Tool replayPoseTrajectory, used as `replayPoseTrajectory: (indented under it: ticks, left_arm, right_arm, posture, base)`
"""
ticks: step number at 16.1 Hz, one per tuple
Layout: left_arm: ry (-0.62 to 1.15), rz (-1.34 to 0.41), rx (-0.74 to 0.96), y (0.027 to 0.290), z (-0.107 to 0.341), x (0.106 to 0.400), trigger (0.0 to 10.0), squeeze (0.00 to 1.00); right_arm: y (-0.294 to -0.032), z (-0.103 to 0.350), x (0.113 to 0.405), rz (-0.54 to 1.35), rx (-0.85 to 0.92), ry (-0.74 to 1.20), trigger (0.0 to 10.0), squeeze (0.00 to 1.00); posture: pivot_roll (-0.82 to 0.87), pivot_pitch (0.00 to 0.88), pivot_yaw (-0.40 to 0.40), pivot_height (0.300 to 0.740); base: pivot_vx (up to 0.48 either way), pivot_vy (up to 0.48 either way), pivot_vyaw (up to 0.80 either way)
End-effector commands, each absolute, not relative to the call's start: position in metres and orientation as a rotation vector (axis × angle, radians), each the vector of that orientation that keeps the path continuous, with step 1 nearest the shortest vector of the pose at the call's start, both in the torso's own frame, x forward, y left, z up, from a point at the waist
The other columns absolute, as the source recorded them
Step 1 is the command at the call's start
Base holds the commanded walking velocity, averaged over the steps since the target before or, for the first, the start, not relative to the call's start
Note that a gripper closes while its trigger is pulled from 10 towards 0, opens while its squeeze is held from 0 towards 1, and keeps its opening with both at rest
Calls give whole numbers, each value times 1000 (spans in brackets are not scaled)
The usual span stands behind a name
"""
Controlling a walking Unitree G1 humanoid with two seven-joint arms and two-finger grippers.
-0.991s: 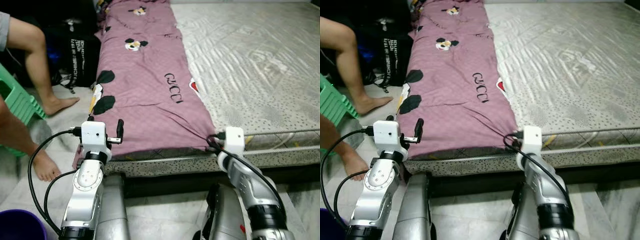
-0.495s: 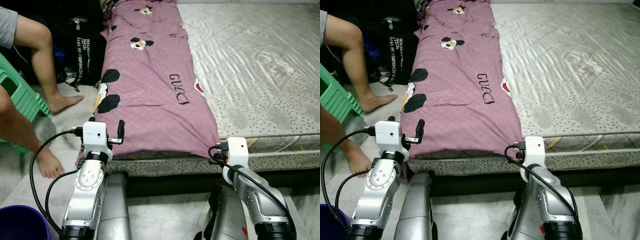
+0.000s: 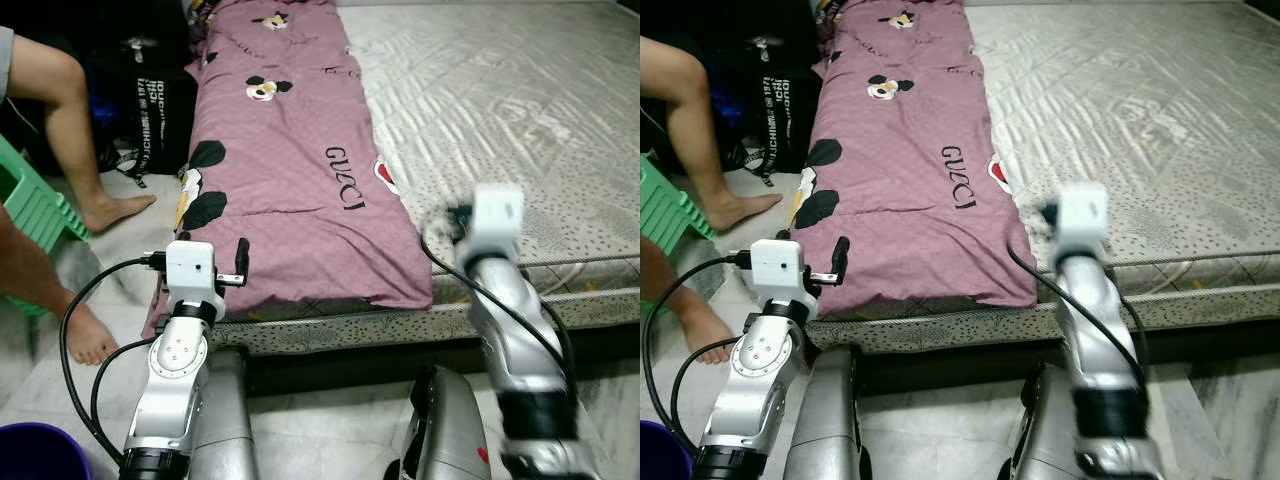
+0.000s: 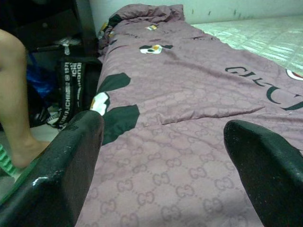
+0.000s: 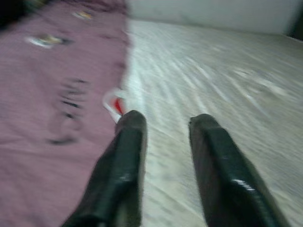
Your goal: Clean up the room
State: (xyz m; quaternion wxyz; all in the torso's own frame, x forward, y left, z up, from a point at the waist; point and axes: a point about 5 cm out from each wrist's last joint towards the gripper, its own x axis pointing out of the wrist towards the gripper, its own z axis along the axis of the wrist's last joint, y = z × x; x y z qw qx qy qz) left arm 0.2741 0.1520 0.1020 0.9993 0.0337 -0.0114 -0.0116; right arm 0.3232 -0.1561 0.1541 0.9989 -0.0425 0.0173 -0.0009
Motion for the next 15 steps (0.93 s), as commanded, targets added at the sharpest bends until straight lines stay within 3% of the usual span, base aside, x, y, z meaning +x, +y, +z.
replayPoseTrajectory:
  ticks: [1, 5, 7, 10, 13, 14, 15]
  left_arm:
    - [-26, -28, 77, 151, 103, 276, 10000, 0]
    - [-38, -29, 72, 148, 105, 279, 10000, 0]
    - [-40, -23, 73, 150, 105, 278, 10000, 0]
    - [-44, -11, 71, 153, 104, 279, 10000, 0]
    - [-39, -26, 61, 148, 100, 281, 10000, 0]
    - [-42, -37, 58, 144, 101, 283, 10000, 0]
    - [-46, -42, 52, 142, 102, 284, 10000, 0]
  right_arm:
    - [-142, 129, 323, 66, -57, 150, 10000, 1000]
    - [-127, 47, 315, 20, 164, 546, 10000, 1000]
    - [-125, 35, 308, 33, 198, 610, 10000, 1000]
    - [-126, 76, 326, 84, 225, 336, 10000, 1000]
    - [-127, 109, 329, 114, 134, 93, 10000, 1000]
    - [-124, 117, 327, 137, 125, 42, 10000, 0]
    - [-123, 124, 327, 135, 135, 5, 10000, 0]
  posture:
    - [122, 0, 2, 485]
    - [150, 0, -15, 485]
    - [149, 0, -16, 485]
    - [130, 0, -6, 485]
    - [107, 0, 12, 485]
    - [104, 0, 15, 485]
    - [99, 0, 19, 485]
  base:
    - [0, 0, 0]
    - [0, 0, 0]
    - [0, 0, 0]
    - [0, 0, 0]
    - [0, 0, 0]
    - [0, 0, 0]
    - [0, 0, 0]
